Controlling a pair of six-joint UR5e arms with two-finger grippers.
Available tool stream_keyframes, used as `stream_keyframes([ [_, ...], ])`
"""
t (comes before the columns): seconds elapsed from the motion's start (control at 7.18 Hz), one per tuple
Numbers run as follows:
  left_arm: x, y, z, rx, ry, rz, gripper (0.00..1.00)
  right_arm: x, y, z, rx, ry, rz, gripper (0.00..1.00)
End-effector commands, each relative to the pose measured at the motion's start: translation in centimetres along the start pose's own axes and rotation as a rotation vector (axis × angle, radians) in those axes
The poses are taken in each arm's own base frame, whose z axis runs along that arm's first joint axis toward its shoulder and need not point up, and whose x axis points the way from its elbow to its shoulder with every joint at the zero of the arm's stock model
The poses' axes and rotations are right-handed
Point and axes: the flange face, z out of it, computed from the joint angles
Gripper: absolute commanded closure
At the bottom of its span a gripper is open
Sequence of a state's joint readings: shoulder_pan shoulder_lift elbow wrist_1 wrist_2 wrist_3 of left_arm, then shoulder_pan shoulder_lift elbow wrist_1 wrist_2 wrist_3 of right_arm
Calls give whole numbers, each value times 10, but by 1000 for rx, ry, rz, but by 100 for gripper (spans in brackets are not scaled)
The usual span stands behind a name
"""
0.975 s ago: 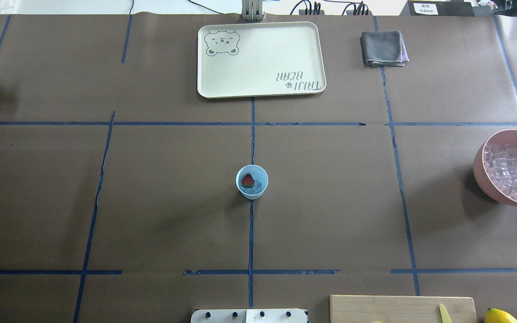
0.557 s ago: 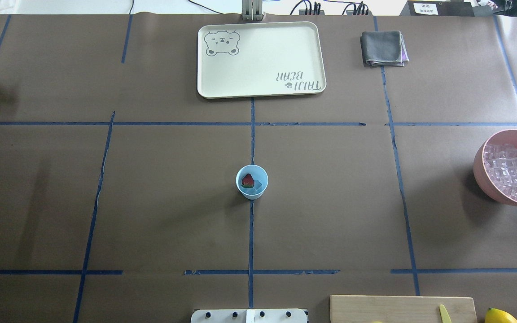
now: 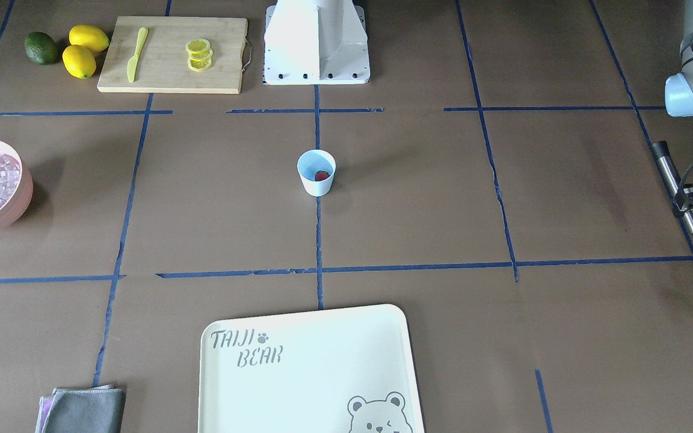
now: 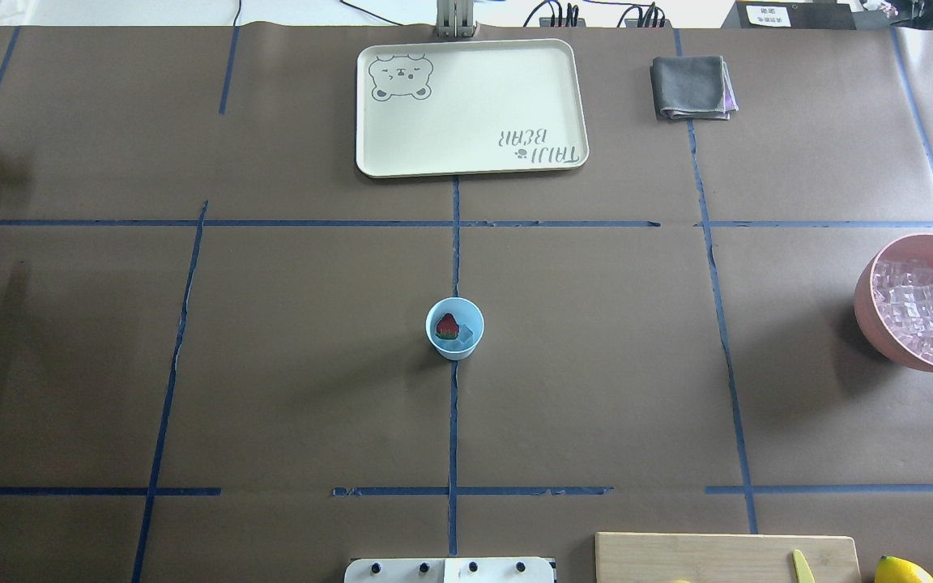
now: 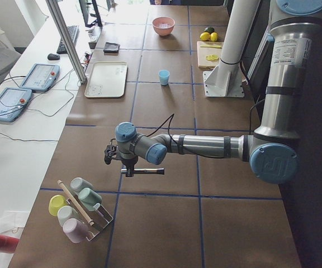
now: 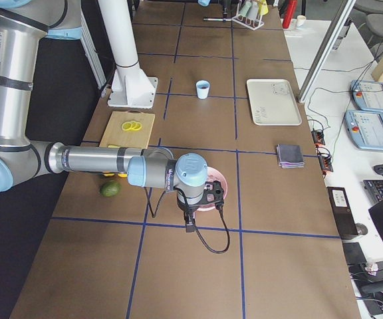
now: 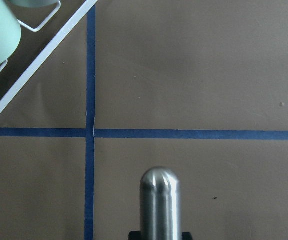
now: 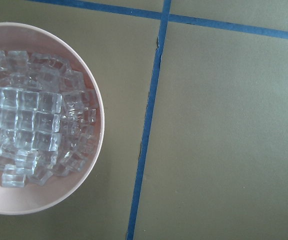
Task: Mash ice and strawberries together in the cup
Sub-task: 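Lower the muddler onto the table and open the left gripper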
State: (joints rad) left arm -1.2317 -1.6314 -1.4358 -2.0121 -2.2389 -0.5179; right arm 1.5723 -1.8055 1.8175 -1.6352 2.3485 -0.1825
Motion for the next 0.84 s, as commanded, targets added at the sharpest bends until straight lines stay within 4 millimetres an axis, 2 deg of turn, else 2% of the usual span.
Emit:
stream_keyframes([
  [0.0, 11, 11, 33, -34, 2, 36, 96, 0, 0, 0, 0, 0, 0, 0],
  [0.28, 22, 18, 47, -59, -3, 24, 94, 0, 0, 0, 0, 0, 0, 0],
  [0.56, 18, 21, 57, -63, -3, 33, 92, 0, 0, 0, -1, 0, 1, 0],
  [0.7, 17, 22, 58, -61, -2, 35, 31, 0, 0, 0, 0, 0, 0, 0],
])
